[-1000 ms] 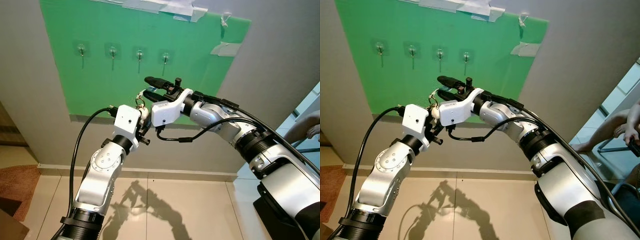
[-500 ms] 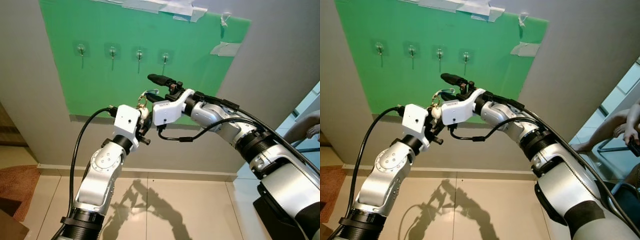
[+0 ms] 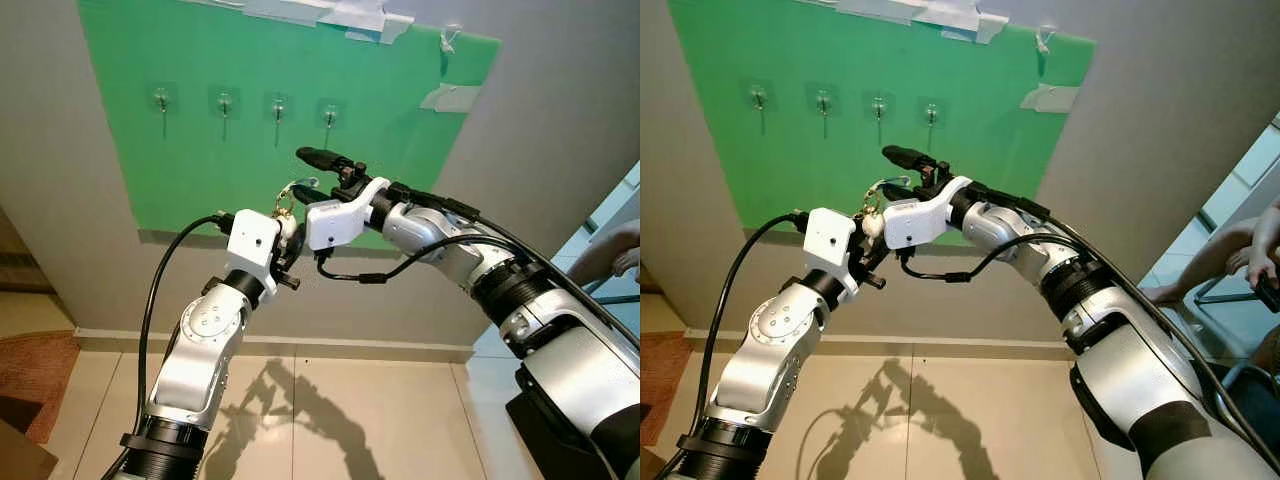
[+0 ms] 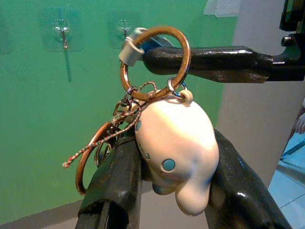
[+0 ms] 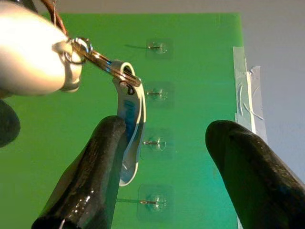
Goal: Hang keys on a hook
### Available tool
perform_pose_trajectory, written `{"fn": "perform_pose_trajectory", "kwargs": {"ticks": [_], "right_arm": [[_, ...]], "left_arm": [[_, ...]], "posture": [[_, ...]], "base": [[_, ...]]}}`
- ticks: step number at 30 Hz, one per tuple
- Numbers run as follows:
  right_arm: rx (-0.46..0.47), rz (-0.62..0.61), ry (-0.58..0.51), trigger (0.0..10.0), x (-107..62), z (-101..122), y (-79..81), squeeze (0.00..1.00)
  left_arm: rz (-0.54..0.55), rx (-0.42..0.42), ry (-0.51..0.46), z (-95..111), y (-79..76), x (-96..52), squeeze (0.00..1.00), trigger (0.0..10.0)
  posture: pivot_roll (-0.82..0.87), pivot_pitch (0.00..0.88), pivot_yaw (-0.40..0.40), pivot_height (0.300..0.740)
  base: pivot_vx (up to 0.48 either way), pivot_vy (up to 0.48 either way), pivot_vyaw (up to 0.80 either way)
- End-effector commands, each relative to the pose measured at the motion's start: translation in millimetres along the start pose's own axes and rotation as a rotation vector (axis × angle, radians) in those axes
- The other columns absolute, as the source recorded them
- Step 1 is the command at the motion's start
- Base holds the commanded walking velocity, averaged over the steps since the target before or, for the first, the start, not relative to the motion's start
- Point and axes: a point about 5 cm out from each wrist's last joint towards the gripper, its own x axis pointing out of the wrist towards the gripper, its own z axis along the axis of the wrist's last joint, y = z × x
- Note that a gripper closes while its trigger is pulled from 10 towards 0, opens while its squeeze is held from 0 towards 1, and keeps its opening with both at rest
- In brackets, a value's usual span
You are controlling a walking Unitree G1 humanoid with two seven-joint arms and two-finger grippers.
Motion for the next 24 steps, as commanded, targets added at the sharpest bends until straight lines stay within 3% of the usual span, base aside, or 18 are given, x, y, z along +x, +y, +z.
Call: {"fn": "perform_pose_trajectory", "kwargs": {"ticks": [1, 9, 13, 15, 16, 20, 24], "right_arm": [[-0.006, -0.002, 0.022, 10.0, -6.0, -7, -3.6, 0.00], [-0.021, 0.030, -0.013, 10.0, -10.5, -1, 6.4, 0.00], [0.024, 0.033, -0.011, 10.0, -13.8, -1, 10.2, 0.00], [0.142, 0.006, 0.019, 10.0, -15.2, -4, 11.2, 0.00], [0.142, 0.006, 0.019, 10.0, -15.2, -4, 11.2, 0.00], [0.370, -0.044, 0.089, 10.0, -21.2, -12, 12.5, 0.00], [0.442, -0.031, 0.127, 10.0, -27.4, -16, 19.9, 0.00]], "left_arm": [[-0.012, 0.001, -0.012, 3, -2.2, 1.3, 0.00, 0.0], [-0.012, 0.002, -0.013, 3, -2.1, 1.1, 0.00, 0.0], [-0.010, 0.001, -0.012, 3, -2.0, 1.0, 0.00, 0.0], [-0.010, 0.000, -0.013, 3, -1.8, 1.0, 0.00, 0.0], [-0.010, 0.000, -0.013, 3, -1.8, 1.0, 0.00, 0.0], [-0.011, 0.007, -0.011, 6, 5.8, 2.2, 0.00, 0.0], [0.004, 0.017, -0.015, 11, 16.5, 3.5, 0.00, 0.0]], "posture": [[0.03, 0.011, -0.097, 0.740], [0.03, 0.013, -0.097, 0.740], [0.03, 0.015, -0.098, 0.740], [0.03, 0.016, -0.099, 0.740], [0.03, 0.016, -0.099, 0.740], [0.04, 0.021, -0.098, 0.740], [0.04, 0.026, -0.089, 0.740]], "base": [[0.000, 0.000, 0.00], [0.000, 0.000, 0.00], [0.000, 0.000, 0.00], [0.000, 0.000, 0.00], [0.000, 0.000, 0.00], [0.000, 0.000, 0.00], [0.000, 0.000, 0.00]]}}
